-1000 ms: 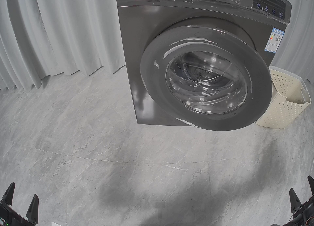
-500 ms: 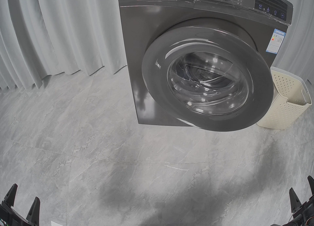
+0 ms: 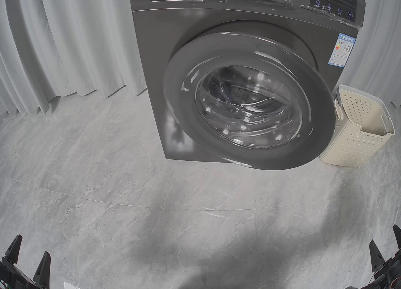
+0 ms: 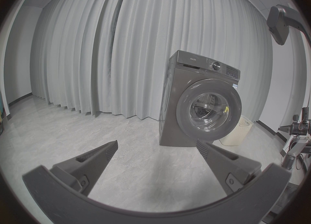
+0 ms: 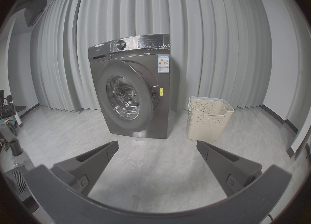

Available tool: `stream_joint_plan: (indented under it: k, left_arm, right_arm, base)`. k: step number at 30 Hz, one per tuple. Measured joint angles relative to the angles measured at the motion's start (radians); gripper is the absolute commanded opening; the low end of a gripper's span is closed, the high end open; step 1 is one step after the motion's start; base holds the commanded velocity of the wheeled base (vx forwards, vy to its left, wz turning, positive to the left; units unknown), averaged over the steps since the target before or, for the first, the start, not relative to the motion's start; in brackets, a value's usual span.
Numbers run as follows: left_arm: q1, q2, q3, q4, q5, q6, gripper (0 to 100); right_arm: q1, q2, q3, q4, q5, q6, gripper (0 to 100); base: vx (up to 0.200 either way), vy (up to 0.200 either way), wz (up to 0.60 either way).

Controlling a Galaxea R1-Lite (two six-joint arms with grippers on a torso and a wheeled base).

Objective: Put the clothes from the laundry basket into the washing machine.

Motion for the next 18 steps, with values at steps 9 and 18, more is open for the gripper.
stream_joint_plan:
  k: [9,18]
  left_arm:
    - [0.000,0.000,0.000,-0.001,-0.005,0.003,100]
    - [0.000,0.001,0.000,-0.003,-0.015,-0.002,100]
  right_arm:
    - [0.000,0.000,0.000,0.001,0.000,0.000,100]
    - [0.000,0.000,0.000,0.000,0.000,0.000,100]
  base:
    - [0.000,-0.200,0.00]
    - [0.000,0.000,0.00]
